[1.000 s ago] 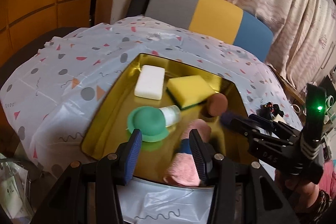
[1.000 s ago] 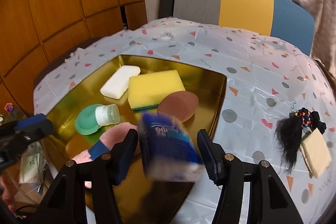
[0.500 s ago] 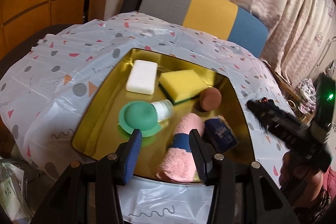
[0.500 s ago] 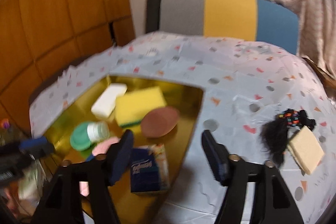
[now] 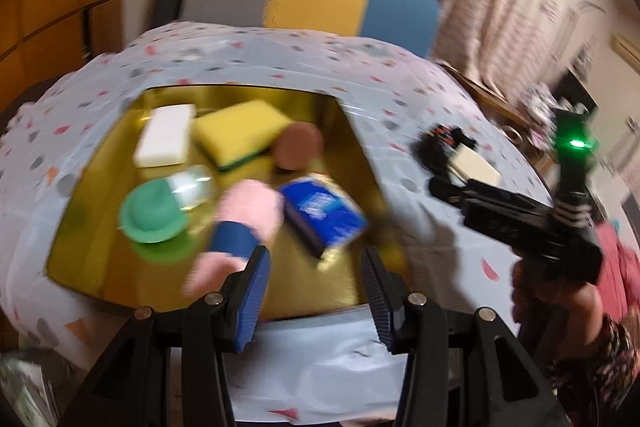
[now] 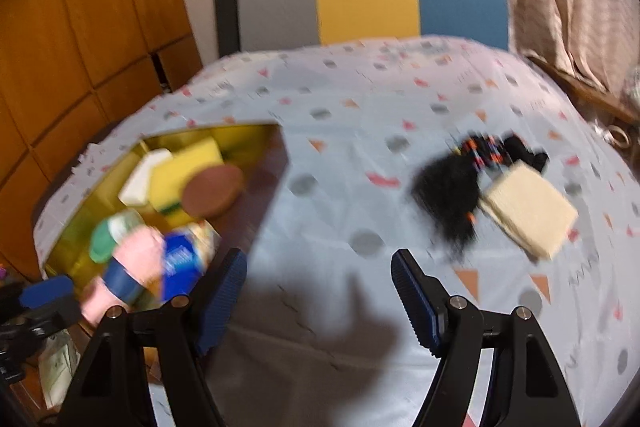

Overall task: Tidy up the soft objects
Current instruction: 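Carry the blue tissue pack into the gold tray and open the right tool, then move the right tool to the beige mesh cloth and grasp it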

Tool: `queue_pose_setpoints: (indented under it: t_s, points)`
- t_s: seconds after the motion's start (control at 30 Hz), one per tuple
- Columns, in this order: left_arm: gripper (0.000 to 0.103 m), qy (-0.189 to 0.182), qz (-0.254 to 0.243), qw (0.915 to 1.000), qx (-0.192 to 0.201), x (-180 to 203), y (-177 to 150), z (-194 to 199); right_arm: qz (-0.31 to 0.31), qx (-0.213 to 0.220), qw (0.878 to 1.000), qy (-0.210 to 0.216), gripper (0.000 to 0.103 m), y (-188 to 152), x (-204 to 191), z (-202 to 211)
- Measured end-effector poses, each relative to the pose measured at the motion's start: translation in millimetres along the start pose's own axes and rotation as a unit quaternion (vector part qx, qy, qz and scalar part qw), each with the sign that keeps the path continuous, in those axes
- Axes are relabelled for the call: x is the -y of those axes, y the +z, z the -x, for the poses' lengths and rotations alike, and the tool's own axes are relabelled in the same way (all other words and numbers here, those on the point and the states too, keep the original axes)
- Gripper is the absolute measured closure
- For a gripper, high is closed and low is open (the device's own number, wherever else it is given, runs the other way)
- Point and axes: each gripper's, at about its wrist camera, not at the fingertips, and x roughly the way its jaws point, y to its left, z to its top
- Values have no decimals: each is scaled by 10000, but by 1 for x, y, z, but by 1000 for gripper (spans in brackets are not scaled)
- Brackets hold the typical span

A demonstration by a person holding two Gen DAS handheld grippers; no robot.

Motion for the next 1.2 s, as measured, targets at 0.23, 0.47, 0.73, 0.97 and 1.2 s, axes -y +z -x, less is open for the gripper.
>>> queue_pose_setpoints:
  t_s: [0.23, 0.47, 0.73, 0.97, 1.2]
  points:
    - [56, -442, -714, 9963, -154, 52, -5, -6, -252, -421, 9981, -359, 21, -32, 50, -7]
    - [56, -661, -877, 9936, -247, 74, 0, -10, -342, -363, 9902, -1303, 0, -13, 121, -11]
    - [56, -630, -931, 9930, -375, 88, 1, -16, -14, -698, 9804, -1844, 0, 47, 190, -51]
    - [56, -648, -1023, 9916, -446, 98, 1, -19, 414, -1050, 9772, -1799, 0, 54, 193, -85]
    - [56, -637, -1020, 9912, -545, 105, 1, -27, 315, -738, 9847, -1546, 30, 34, 184, -75]
